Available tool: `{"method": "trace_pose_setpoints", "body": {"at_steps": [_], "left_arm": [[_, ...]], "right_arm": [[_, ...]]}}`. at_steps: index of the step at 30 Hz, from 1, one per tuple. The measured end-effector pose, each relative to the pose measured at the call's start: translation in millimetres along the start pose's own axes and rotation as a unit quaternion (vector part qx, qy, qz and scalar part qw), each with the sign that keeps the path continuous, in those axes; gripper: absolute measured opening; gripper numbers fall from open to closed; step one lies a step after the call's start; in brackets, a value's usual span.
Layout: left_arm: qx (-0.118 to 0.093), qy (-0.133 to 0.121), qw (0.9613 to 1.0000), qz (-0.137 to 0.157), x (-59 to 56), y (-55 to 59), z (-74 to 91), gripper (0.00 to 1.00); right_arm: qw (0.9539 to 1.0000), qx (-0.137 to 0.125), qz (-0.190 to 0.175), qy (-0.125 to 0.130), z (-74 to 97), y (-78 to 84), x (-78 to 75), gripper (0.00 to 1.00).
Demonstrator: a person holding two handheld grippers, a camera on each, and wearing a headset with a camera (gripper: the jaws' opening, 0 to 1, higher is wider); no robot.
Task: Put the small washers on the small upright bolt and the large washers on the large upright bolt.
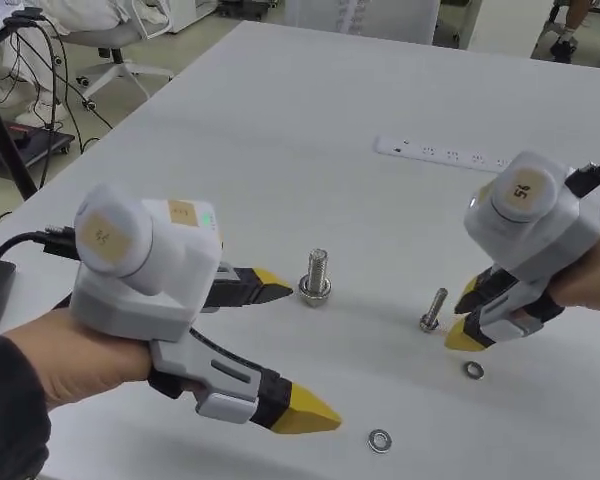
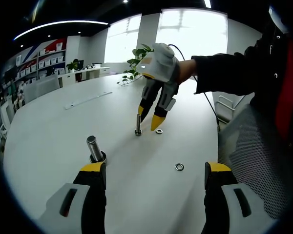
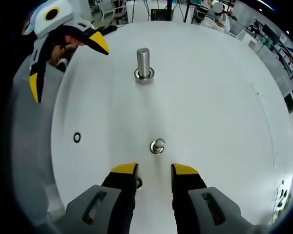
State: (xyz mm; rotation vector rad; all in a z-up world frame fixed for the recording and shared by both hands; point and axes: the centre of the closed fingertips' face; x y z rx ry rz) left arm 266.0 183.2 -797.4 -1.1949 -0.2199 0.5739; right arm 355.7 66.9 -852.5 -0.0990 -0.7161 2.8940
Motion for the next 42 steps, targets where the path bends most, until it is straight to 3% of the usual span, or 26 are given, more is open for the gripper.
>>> {"method": "trace_pose_setpoints", "body": {"at_steps": [29,42], "left_arm": [[-0.01,-0.003,0.9999,-0.006,-1.2,-4.1,1.5,0.83],[-0.013,-0.006,0.9999,-0.007,-0.7,-6.6,2.5,0.83]], "right_arm": [[0.9997,0.011,-0.019,0.004,10.5,26.2,19.2,0.28],[0.9996,0.024,-0.015,0.001,3.1,36.1,22.2,0.24]]}}
Point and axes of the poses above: the centre of the closed fingertips' face, and the gripper's own axes: z roughly backward along the fingers, x roughly to its left, y roughly out of its underside, and after that the axes turned 8 degrees about -x, right-handed
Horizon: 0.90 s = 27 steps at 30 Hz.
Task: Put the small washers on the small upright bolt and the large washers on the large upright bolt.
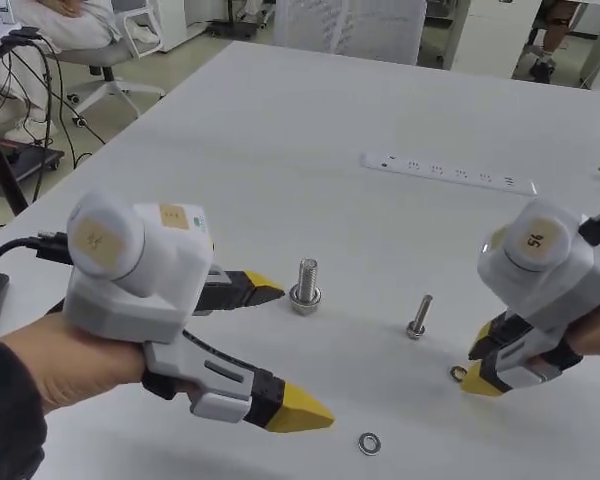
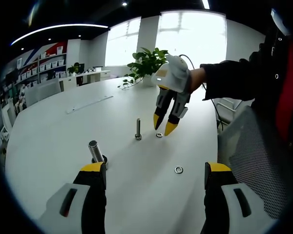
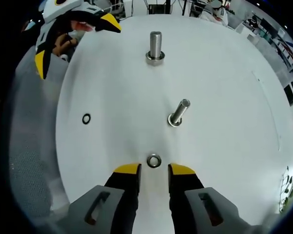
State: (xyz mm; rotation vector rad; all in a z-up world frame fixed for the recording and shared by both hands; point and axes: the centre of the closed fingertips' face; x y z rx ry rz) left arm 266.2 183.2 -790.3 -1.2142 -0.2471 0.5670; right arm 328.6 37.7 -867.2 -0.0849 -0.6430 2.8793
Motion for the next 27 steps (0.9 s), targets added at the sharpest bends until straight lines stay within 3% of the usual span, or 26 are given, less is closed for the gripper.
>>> {"method": "trace_pose_setpoints", "body": {"at_steps": [27], "left_arm": [[-0.006,-0.002,1.0,0.003,1.8,-3.3,0.1,0.82]], "right_arm": [[1.0,0.007,0.004,0.0,-6.2,-2.0,-0.4,0.17]]}}
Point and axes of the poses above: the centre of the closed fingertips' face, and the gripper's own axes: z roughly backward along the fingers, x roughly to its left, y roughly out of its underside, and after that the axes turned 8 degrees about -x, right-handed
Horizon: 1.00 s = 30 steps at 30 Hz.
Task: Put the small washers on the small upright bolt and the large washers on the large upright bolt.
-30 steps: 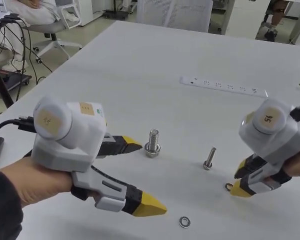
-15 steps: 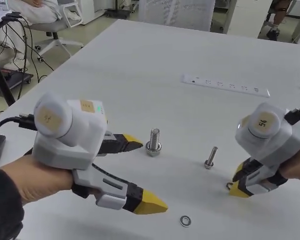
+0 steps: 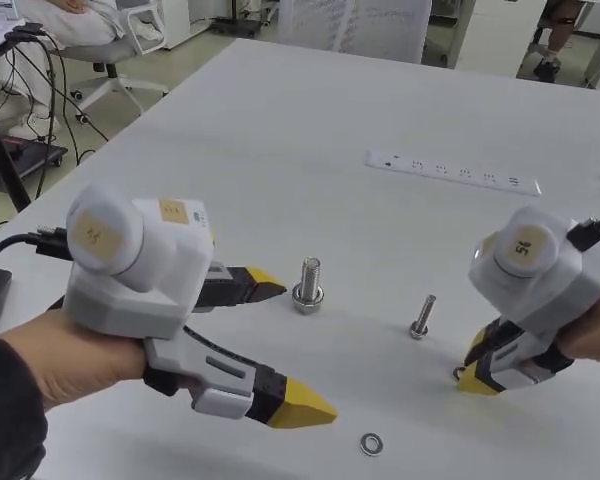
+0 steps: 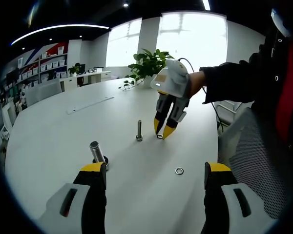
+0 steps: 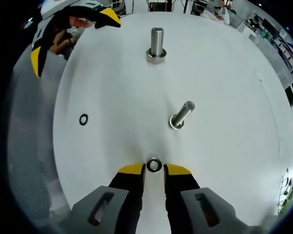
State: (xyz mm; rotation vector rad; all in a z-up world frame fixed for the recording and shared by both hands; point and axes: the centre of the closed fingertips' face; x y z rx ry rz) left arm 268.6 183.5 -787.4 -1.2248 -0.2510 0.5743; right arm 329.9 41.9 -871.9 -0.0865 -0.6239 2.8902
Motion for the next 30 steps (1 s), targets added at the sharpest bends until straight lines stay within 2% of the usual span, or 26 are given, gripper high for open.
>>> {"method": "trace_pose_setpoints", "body": {"at_steps": [20,30], "left_arm": [[0.0,0.0,1.0,0.0,0.3,0.2,1.1,0.82],[-0.001,0.001,1.0,-0.001,-0.1,-0.6,-0.5,0.82]], "right_arm": [[0.9999,0.006,0.01,-0.001,-2.1,-0.5,-1.2,0.14],[1.0,0.0,0.01,0.002,10.0,-6.1,-1.4,0.14]]}}
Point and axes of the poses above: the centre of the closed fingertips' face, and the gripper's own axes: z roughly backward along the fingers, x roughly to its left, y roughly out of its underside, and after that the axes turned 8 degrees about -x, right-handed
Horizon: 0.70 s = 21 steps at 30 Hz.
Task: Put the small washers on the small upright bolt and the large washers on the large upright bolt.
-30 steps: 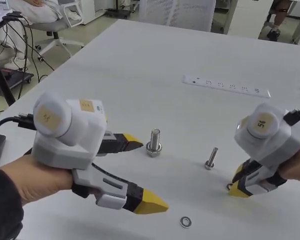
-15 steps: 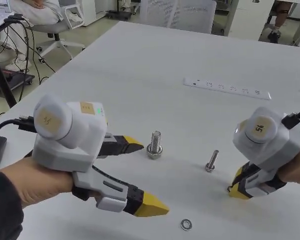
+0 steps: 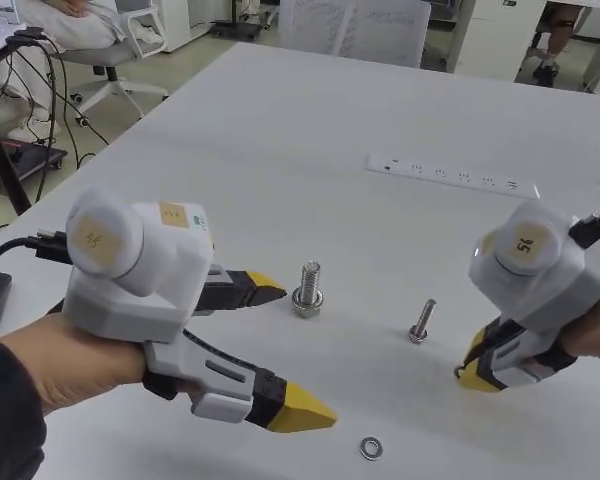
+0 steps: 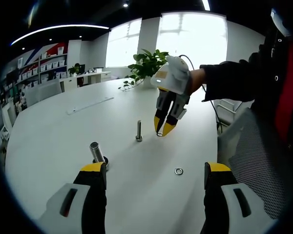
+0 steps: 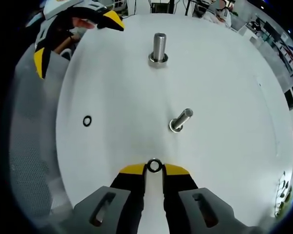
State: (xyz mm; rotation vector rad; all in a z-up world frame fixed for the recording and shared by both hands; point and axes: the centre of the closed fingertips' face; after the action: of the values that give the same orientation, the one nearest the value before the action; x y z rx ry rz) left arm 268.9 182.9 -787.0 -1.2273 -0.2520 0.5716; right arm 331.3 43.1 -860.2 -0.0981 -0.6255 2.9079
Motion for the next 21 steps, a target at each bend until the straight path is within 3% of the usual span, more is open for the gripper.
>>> {"method": "trace_pose_setpoints", "body": {"at_steps": [21], "left_arm": [[-0.004,-0.002,1.0,-0.004,-0.2,-3.2,1.3,0.82]], "right_arm": [[0.999,-0.031,0.023,0.022,39.5,-36.3,-4.5,0.14]]}}
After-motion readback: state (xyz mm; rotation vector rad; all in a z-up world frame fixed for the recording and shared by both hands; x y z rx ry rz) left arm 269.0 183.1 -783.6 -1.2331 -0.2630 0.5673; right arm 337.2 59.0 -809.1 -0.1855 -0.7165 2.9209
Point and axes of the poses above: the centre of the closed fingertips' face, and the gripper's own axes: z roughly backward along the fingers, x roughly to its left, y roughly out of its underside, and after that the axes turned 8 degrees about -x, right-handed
